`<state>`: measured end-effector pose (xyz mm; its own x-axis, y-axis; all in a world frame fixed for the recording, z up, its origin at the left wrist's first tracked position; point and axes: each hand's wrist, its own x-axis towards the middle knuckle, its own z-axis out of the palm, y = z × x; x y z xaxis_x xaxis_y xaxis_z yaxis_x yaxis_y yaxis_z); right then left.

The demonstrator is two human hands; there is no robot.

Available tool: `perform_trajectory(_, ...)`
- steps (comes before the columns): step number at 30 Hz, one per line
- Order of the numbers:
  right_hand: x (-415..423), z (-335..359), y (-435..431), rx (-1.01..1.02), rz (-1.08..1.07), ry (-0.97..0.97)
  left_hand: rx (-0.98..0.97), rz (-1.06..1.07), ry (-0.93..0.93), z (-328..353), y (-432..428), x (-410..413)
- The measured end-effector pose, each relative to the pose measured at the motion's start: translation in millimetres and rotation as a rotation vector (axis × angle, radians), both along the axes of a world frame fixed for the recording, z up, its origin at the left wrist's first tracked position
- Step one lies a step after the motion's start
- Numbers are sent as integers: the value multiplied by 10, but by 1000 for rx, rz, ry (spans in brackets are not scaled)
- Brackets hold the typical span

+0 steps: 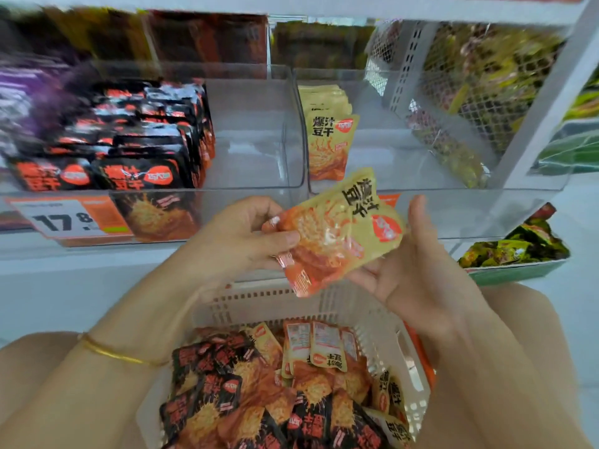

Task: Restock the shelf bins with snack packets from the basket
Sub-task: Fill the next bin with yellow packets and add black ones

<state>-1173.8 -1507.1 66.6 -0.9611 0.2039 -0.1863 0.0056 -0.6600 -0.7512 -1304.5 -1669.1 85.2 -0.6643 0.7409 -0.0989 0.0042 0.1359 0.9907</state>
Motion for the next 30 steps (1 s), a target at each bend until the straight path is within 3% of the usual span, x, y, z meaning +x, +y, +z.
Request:
perform_trajectory(2, -43, 169, -18, 2, -77, 17, 84, 33, -36, 120, 85, -30)
perform_trajectory(7, -345, 535, 125, 414, -222, -32, 129, 157, 138, 415, 432, -80)
perform_trajectory(9, -503, 745, 369, 559, -326, -39, 70, 298, 419, 456, 576, -170)
perform_trajectory(11, -693, 860, 649, 831, -416, -123, -49, 361, 746, 450, 686, -259)
perform_trajectory(14, -1086, 753, 872, 1299, -288, -380, -245, 234, 963, 354, 825, -338)
perform_trajectory(16, -1352, 583, 913, 1432, -80, -522, -342, 196, 1000, 279, 887, -353)
perform_trajectory(18, -1545, 426, 962, 1522, 51, -614, -358, 195, 1019, 220, 922, -365)
perform_trajectory(20, -1638, 344, 1036, 1603, 47, -682, -339, 202, 1027, 190, 934, -372)
perform_trajectory(25, -1750, 274, 1098, 1494, -52, -681, -309, 191, 1027, 161, 927, -407)
perform_trajectory(30, -1810, 250, 1028, 1410, 5, -670, -277, 178, 1013, 141, 915, -412)
